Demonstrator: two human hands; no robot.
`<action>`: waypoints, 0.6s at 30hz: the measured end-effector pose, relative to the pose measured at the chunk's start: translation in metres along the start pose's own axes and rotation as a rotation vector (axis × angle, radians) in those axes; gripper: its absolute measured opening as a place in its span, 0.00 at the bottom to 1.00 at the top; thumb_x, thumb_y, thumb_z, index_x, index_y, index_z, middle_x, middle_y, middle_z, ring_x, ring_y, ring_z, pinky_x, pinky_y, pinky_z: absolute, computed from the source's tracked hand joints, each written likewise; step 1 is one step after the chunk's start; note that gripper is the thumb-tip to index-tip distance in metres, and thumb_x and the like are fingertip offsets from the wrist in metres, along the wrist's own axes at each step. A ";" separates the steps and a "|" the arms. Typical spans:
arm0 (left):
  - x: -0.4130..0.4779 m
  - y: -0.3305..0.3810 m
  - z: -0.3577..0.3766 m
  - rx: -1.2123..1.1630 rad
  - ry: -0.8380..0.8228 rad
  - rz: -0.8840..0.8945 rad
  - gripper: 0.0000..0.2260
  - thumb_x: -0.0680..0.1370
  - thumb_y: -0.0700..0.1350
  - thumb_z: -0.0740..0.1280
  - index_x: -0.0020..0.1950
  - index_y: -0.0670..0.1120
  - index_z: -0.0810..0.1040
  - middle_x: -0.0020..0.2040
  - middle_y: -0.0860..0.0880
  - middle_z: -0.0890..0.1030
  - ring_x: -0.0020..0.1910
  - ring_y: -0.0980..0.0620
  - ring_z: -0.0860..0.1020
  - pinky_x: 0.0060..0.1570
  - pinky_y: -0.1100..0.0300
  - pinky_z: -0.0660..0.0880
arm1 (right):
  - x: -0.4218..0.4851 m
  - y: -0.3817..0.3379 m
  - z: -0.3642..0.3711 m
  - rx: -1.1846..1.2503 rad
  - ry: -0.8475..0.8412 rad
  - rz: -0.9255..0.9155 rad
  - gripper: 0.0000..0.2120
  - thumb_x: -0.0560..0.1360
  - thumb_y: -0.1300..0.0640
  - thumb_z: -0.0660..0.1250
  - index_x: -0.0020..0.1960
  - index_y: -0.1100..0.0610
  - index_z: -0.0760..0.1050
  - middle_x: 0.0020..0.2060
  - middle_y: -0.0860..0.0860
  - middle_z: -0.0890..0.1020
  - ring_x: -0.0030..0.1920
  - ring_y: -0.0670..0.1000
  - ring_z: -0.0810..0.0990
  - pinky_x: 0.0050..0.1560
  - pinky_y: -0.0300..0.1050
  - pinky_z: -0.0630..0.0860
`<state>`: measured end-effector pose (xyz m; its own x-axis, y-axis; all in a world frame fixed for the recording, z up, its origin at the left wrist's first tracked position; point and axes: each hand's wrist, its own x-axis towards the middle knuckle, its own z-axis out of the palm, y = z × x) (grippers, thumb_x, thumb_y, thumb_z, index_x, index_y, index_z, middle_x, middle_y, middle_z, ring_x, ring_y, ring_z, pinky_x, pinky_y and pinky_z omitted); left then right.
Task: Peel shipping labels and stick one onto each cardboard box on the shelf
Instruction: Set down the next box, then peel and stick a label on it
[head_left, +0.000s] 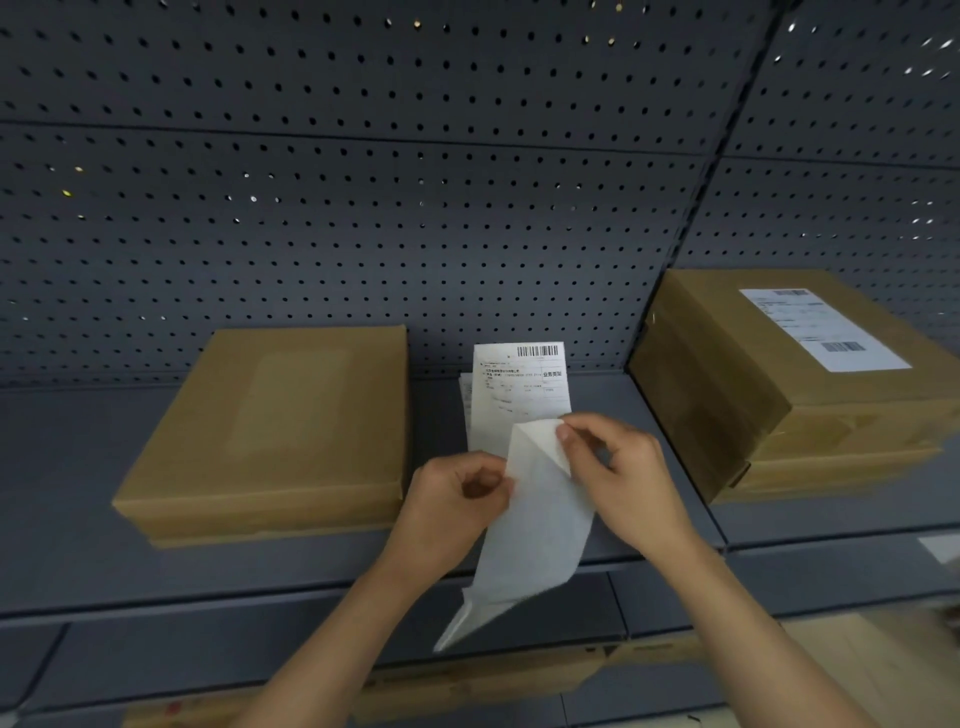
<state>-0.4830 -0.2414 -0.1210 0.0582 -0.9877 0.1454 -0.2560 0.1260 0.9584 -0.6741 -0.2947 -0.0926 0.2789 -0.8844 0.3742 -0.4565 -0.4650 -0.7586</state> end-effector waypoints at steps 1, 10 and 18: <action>-0.001 -0.003 -0.001 0.007 -0.014 -0.016 0.05 0.76 0.37 0.71 0.47 0.46 0.86 0.43 0.54 0.86 0.45 0.55 0.84 0.49 0.57 0.82 | 0.002 0.000 -0.001 0.011 0.021 0.029 0.07 0.80 0.57 0.65 0.53 0.55 0.82 0.43 0.46 0.84 0.43 0.47 0.80 0.43 0.45 0.77; -0.012 -0.022 -0.007 0.219 -0.052 -0.027 0.02 0.76 0.39 0.73 0.44 0.45 0.84 0.40 0.55 0.85 0.41 0.58 0.82 0.44 0.65 0.79 | 0.027 -0.011 -0.011 0.000 0.191 0.071 0.07 0.80 0.58 0.65 0.52 0.55 0.82 0.40 0.41 0.81 0.39 0.41 0.76 0.39 0.29 0.69; -0.018 -0.031 -0.013 0.360 -0.055 -0.055 0.05 0.76 0.40 0.71 0.39 0.45 0.81 0.36 0.51 0.82 0.38 0.53 0.82 0.42 0.52 0.81 | 0.043 -0.022 -0.018 -0.027 0.286 0.060 0.07 0.80 0.58 0.65 0.53 0.56 0.82 0.44 0.45 0.83 0.44 0.43 0.79 0.44 0.29 0.71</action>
<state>-0.4636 -0.2258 -0.1503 0.0316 -0.9968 0.0731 -0.5774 0.0415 0.8154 -0.6666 -0.3235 -0.0501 0.0026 -0.8841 0.4673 -0.4887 -0.4088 -0.7707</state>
